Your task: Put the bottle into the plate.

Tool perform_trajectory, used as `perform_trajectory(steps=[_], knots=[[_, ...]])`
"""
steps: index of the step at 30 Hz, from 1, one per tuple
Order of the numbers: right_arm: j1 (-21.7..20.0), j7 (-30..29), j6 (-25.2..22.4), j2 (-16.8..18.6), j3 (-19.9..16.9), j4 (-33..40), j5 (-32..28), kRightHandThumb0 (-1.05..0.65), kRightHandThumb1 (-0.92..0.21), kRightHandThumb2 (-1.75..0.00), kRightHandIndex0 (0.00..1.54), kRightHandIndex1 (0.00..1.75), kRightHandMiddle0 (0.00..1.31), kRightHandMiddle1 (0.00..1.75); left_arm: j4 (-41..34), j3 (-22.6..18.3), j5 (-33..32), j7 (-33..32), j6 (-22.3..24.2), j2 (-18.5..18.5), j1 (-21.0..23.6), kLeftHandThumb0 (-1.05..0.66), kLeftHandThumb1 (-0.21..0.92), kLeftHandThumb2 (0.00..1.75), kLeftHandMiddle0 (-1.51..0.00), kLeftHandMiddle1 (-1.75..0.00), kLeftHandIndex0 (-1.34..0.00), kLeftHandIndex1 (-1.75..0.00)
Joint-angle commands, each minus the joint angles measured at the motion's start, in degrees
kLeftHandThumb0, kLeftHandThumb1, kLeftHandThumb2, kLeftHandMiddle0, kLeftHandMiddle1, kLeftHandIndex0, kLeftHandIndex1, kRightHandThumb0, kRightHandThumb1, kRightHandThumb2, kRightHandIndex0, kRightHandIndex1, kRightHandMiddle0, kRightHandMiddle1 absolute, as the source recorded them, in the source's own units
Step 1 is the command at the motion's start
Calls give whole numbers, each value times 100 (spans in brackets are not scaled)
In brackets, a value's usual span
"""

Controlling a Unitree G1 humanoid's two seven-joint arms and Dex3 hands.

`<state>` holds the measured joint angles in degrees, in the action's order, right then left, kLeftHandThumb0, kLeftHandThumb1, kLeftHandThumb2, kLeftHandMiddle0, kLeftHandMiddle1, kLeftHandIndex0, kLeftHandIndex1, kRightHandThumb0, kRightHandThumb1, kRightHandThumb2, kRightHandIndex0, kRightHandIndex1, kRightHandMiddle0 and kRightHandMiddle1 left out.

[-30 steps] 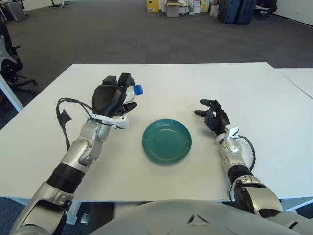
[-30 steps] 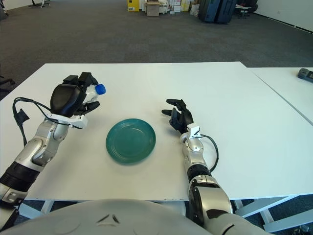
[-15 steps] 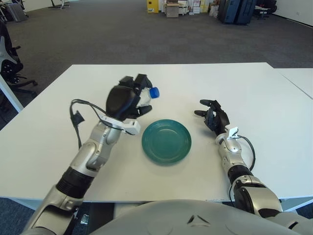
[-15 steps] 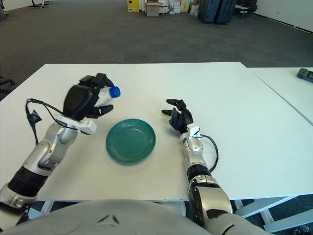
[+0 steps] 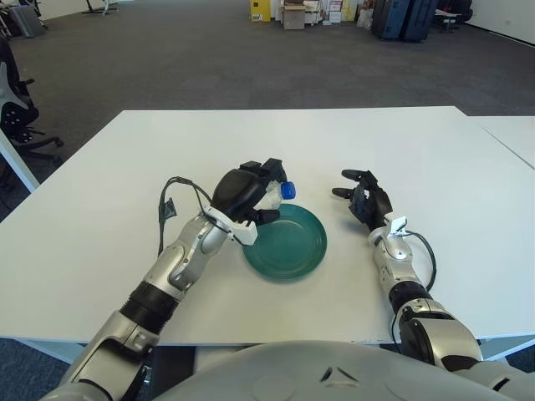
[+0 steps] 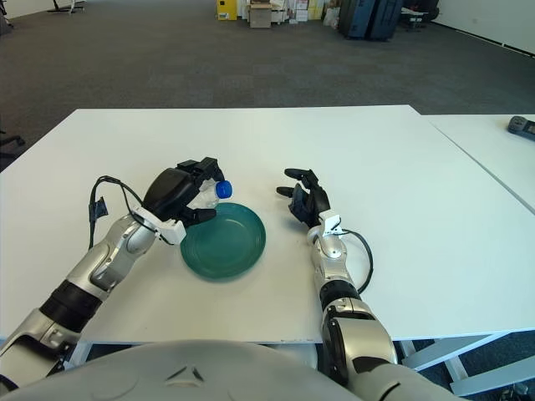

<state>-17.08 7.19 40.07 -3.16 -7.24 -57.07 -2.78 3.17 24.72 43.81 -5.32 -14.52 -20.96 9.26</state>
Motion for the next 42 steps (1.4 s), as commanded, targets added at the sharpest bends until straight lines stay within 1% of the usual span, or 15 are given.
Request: perform_trajectory(steps=[1, 9, 21, 26, 30, 31, 34, 36, 38, 39, 41, 42], knots=[[315, -66, -119, 76, -19, -191, -8, -82, -92, -99, 64, 64, 25, 98, 140, 77, 62, -52, -187, 37, 164, -45, 35, 126, -112, -175, -57, -175], [351, -89, -114, 77, -9, -171, -3, -83, -92, -99, 63, 63, 23, 96, 32, 234, 69, 223, -122, 134, -85, -45, 35, 127, -112, -175, -58, -175], [388, -99, -92, 114, 19, -143, 19, -84, -92, -101, 64, 62, 22, 95, 183, 276, 184, 121, -337, 140, -145, -45, 36, 126, -112, -175, -57, -175], [403, -126, -109, 137, 42, -119, 41, -85, -92, -102, 64, 62, 22, 95, 184, 221, 69, 129, -429, 163, -206, -44, 38, 124, -111, -175, -56, -175], [403, -137, -133, 148, 50, -119, 42, -85, -92, -101, 64, 63, 22, 95, 151, 111, -424, 390, -485, 245, -286, -44, 39, 122, -107, -175, -54, -175], [402, -143, -137, 152, 52, -119, 44, -85, -92, -101, 65, 63, 22, 95, 143, 96, -495, 424, -504, 242, -290, -44, 40, 120, -104, -175, -54, -175], [398, -163, -147, 164, 59, -126, 49, -85, -92, -100, 65, 63, 21, 95, 99, 54, -650, 495, -631, 176, -275, -43, 45, 113, -90, -175, -50, -175], [396, -173, -148, 167, 65, -127, 50, -85, -92, -100, 65, 63, 21, 95, 91, 43, -680, 521, -674, 149, -265, -42, 50, 108, -85, -175, -47, -175], [388, -191, -150, 175, 73, -140, 55, -85, -92, -100, 65, 63, 21, 95, 55, 41, -655, 559, -805, 45, -221, -42, 53, 103, -81, -175, -44, -174], [384, -201, -151, 181, 77, -147, 59, -84, -92, -99, 65, 63, 20, 94, 40, 37, -642, 571, -863, 0, -205, -41, 59, 94, -76, -175, -42, -173], [375, -216, -156, 190, 80, -159, 56, -84, -92, -99, 65, 63, 20, 94, 60, 49, -563, 553, -984, -67, -167, -40, 66, 83, -71, -175, -39, -170], [371, -224, -163, 198, 80, -163, 53, -84, -92, -98, 64, 63, 20, 94, 36, 43, -518, 541, -1029, -104, -160, -39, 72, 74, -68, -175, -37, -169]])
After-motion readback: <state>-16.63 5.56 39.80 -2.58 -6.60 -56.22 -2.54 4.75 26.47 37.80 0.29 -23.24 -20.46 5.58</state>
